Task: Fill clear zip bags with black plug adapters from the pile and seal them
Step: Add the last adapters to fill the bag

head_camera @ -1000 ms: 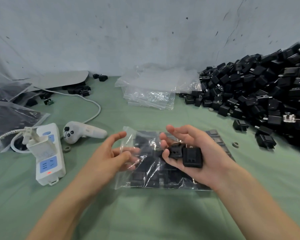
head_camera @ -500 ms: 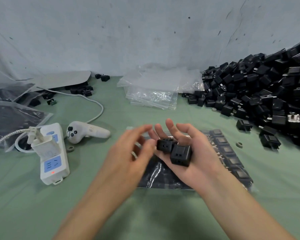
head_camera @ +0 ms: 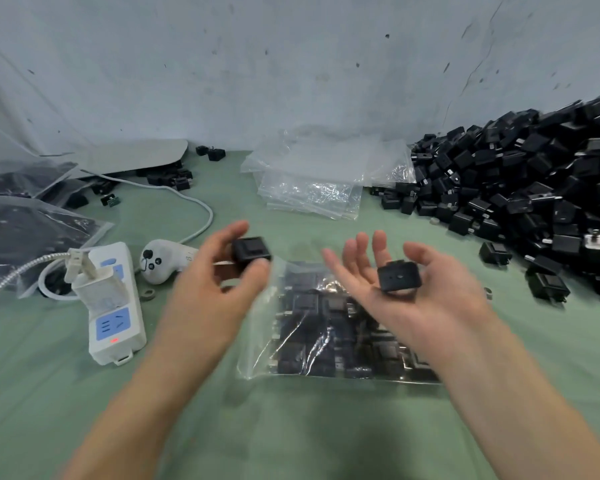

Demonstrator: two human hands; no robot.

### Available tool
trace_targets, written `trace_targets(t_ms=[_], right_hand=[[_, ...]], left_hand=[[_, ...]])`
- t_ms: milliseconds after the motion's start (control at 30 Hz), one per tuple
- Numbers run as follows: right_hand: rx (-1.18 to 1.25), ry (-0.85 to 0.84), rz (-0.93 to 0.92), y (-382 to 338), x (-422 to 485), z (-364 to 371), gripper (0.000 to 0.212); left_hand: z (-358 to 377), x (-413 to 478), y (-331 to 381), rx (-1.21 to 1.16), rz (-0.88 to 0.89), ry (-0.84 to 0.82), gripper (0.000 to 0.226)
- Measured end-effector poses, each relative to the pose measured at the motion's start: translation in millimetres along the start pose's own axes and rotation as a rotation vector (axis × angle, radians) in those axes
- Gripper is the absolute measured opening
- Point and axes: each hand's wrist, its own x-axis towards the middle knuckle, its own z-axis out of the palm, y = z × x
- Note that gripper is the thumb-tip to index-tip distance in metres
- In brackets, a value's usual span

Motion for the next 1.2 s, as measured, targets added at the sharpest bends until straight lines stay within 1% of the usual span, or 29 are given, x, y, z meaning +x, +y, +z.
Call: trace_targets(t_ms=[67,100,133,167,200,233,267,300,333,367,433,467,533,600,667,767,833,900,967,1033,1133,1200], right_hand=[[0.052,0.010,-0.027,-17,-2,2,0.020],[-0.012,0.008,-0.054,-23,-2,2,0.016],[-0.186,0.015,-0.126,-29,-2,1,0.014],[-0.462,0.045,-0.272,-35,-1,-2,0.013],[-0.807,0.074,-0.479,-40,0,-6,0.013],[-1.183,0.072,-0.694,-45,0,-11,0.012],[-1.550,0.052,-0.866,-49,0,-17,0.011],[-1.870,0.014,-0.962,-53,1,-21,0.010],[-2.108,-0.023,-0.951,-56,1,-23,0.012],[-2.283,-0.044,-0.861,-57,2,-26,0.017],[-2.543,-0.055,-0.677,-52,5,-32,0.030],[-2.649,-0.036,-0.641,-48,6,-34,0.036],[-2.755,0.005,-0.674,-38,7,-35,0.046],[-2.776,-0.010,-0.714,-29,7,-36,0.052],[-2.787,-0.031,-0.721,-23,7,-36,0.052],[-2.799,-0.017,-0.761,-16,7,-35,0.044],[-2.796,-0.005,-0.781,-14,8,-34,0.040],[-2.800,-0.019,-0.783,-14,8,-34,0.039],[-2.786,-0.057,-0.720,-16,8,-34,0.042],[-2.773,-0.108,-0.614,-22,7,-33,0.046],[-2.723,-0.160,-0.460,-35,6,-31,0.048],[-2.723,-0.146,-0.442,-38,5,-30,0.047]], left_hand=[[-19,6,-13,-0.077,-0.151,0.137,0.031],[-24,7,-20,-0.149,-0.249,0.171,0.029],[-27,8,-26,-0.208,-0.338,0.182,0.028],[-27,7,-32,-0.239,-0.411,0.178,0.028],[-27,7,-37,-0.248,-0.469,0.164,0.028],[-26,7,-41,-0.249,-0.513,0.141,0.033],[-25,7,-43,-0.247,-0.545,0.111,0.041],[-24,7,-44,-0.249,-0.565,0.084,0.048],[-21,8,-43,-0.261,-0.575,0.064,0.049],[-18,8,-43,-0.277,-0.575,0.055,0.046],[-11,9,-40,-0.287,-0.560,0.060,0.030],[-7,8,-38,-0.274,-0.556,0.060,0.027],[-2,6,-39,-0.227,-0.551,0.033,0.027],[0,3,-39,-0.165,-0.535,-0.016,0.028],[0,1,-37,-0.120,-0.484,-0.080,0.021],[0,-1,-35,-0.073,-0.422,-0.148,0.026],[0,0,-38,-0.152,-0.450,-0.151,0.020],[1,4,-39,-0.310,-0.526,-0.073,0.015],[0,8,-38,-0.409,-0.594,0.053,0.015],[1,9,-34,-0.481,-0.629,0.097,0.018],[5,7,-31,-0.510,-0.651,0.060,0.020],[5,5,-30,-0.513,-0.666,0.008,0.019]])
